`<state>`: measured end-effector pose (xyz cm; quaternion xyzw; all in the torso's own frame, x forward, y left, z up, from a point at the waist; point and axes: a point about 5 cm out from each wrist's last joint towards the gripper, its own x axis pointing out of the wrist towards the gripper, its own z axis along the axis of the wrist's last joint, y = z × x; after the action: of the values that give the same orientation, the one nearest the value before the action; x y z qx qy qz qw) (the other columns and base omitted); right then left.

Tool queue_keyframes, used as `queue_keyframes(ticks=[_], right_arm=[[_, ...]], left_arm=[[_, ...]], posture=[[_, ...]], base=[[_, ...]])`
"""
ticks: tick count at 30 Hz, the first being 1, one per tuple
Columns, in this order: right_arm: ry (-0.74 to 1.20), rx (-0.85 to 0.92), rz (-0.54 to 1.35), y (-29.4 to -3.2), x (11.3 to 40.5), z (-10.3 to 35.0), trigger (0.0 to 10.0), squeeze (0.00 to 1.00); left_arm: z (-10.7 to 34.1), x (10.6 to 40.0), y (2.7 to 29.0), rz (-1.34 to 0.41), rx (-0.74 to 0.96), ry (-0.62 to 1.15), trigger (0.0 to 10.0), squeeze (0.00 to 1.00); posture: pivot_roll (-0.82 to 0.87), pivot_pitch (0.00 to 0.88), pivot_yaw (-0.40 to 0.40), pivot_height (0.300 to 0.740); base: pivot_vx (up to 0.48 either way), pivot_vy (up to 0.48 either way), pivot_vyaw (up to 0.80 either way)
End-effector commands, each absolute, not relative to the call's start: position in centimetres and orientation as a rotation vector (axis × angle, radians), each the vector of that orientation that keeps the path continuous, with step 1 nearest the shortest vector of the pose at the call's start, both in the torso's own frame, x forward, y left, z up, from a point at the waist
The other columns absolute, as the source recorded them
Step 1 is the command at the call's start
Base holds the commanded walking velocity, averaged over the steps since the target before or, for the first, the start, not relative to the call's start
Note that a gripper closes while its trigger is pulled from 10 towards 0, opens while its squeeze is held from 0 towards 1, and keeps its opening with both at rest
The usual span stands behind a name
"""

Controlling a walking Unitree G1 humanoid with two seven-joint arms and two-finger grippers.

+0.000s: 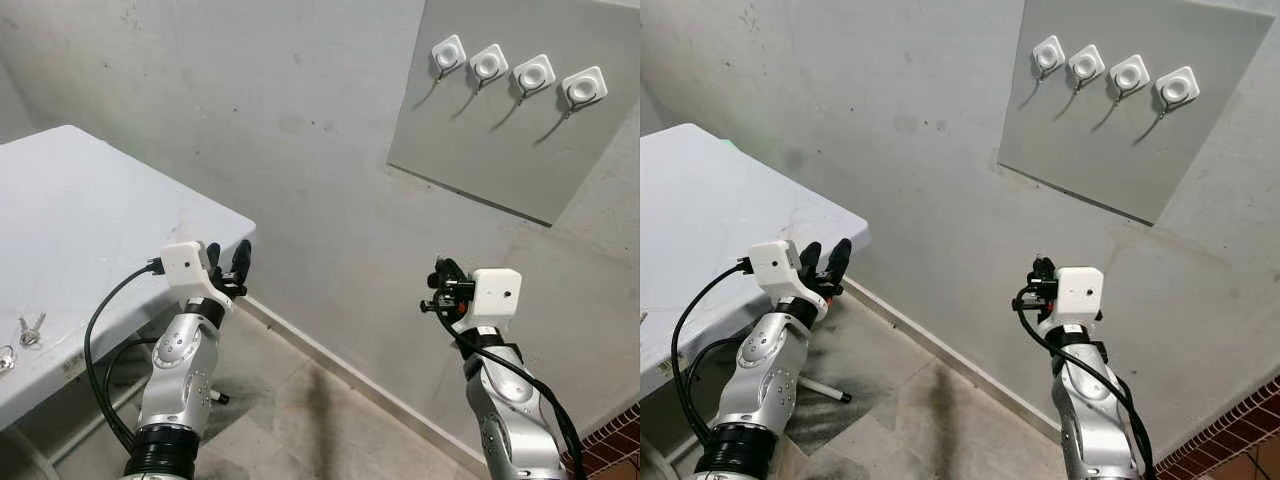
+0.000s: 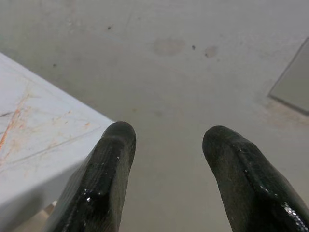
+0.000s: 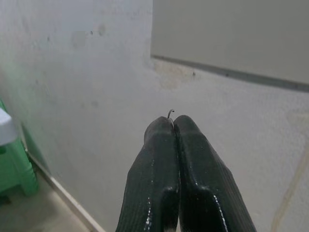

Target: Hang keys on a hook

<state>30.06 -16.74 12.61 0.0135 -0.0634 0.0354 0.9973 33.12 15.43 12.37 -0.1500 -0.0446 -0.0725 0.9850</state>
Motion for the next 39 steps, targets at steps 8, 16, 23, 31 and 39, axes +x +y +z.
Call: queue_keyframes(ticks=[8, 16, 23, 31, 39], right_arm=[[-0.143, 0.036, 0.068, -16.60, 30.33, 13.31, 10.0, 0.00], [-0.136, 0.041, 0.071, -16.44, 30.13, 13.12, 10.0, 0.00], [-0.131, 0.046, 0.072, -16.28, 30.03, 12.96, 10.0, 0.00], [-0.124, 0.053, 0.075, -16.05, 29.92, 12.76, 10.0, 0.00], [-0.123, 0.052, 0.080, -15.95, 30.00, 12.77, 10.0, 0.00]], left_arm=[[12.69, 33.51, 15.63, -0.132, -0.310, -0.076, 10.0, 0.00], [12.33, 33.29, 15.77, -0.112, -0.306, -0.055, 10.0, 0.00], [12.14, 33.16, 15.70, -0.102, -0.308, -0.040, 10.0, 0.00], [12.00, 32.99, 15.71, -0.098, -0.302, -0.028, 10.0, 0.00], [11.89, 33.05, 15.52, -0.108, -0.296, -0.005, 10.0, 0.00]], posture=[[0.03, 0.000, -0.005, 0.740], [0.03, 0.000, -0.008, 0.740], [0.03, 0.000, -0.004, 0.740], [0.04, 0.000, -0.001, 0.740], [0.04, 0.000, -0.002, 0.740]], base=[[0.000, 0.297, -0.66], [0.000, 0.000, -0.65], [0.000, 0.000, -0.65], [0.000, 0.000, -0.65], [0.000, 0.000, -0.64]])
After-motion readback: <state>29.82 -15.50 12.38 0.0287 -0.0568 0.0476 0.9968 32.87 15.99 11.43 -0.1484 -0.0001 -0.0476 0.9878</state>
